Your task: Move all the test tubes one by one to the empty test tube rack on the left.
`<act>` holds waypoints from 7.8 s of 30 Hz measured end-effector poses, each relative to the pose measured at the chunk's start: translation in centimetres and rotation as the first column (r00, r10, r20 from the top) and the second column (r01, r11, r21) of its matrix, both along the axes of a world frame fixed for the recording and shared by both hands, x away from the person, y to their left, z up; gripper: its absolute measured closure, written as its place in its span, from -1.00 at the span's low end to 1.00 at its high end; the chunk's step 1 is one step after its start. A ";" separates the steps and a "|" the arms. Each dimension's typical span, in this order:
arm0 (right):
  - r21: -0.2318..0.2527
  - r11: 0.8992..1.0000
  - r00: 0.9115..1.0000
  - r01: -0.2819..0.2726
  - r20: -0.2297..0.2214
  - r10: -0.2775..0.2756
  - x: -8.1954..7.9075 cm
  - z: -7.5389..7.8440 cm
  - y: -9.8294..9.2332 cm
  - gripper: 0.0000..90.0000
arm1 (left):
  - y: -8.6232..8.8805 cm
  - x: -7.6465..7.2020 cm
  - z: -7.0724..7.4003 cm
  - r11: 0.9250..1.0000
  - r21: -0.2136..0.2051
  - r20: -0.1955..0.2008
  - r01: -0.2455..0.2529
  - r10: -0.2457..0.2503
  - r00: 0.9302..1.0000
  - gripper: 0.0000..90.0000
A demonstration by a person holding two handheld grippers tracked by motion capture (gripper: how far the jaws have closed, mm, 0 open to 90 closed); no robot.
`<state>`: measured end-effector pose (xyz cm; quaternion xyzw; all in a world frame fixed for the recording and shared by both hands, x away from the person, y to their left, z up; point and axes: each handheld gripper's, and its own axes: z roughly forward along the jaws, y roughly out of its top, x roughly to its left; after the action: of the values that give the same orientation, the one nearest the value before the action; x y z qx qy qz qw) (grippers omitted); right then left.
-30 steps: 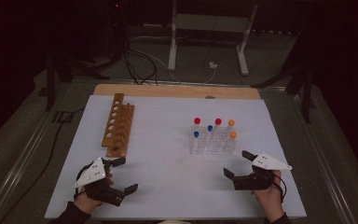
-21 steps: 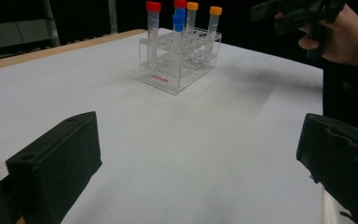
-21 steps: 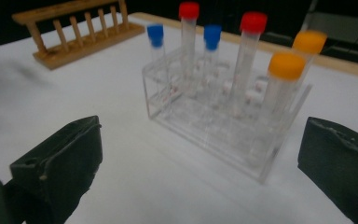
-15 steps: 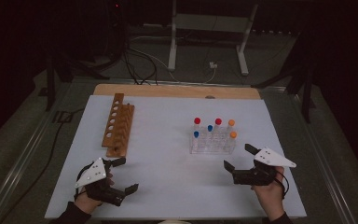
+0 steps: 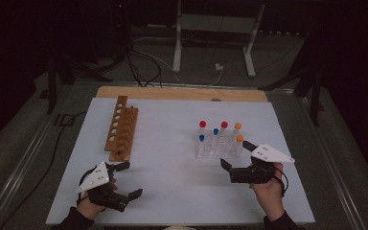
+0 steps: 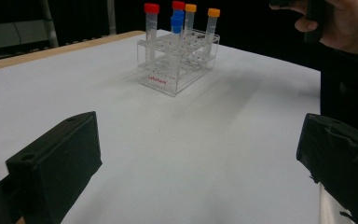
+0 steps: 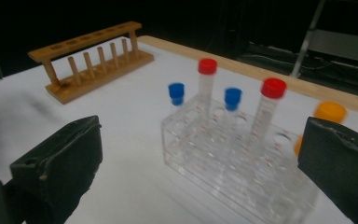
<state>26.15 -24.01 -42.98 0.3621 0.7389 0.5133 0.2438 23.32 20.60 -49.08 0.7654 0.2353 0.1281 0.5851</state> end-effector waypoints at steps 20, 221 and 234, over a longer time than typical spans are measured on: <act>-0.027 0.996 0.995 -0.090 0.028 0.091 2.4 -1.1 4.9 -1.00 | 0.0 -0.1 0.1 1.000 -0.006 0.001 0.005 -0.005 1.000 -0.99; 0.037 0.971 0.971 -0.238 -0.013 0.238 1.3 -0.5 10.5 -1.00 | -0.8 13.8 11.8 0.967 0.068 0.054 -0.246 0.243 0.969 0.72; 0.040 0.965 0.966 -0.259 -0.009 0.260 1.2 -0.5 10.5 -1.00 | 2.1 17.6 12.6 0.928 0.063 0.052 -0.368 0.365 0.930 0.72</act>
<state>27.37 -13.52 -43.52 0.2705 0.7718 0.5522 0.1622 40.92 22.67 -36.52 0.7260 0.3577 0.2583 0.5274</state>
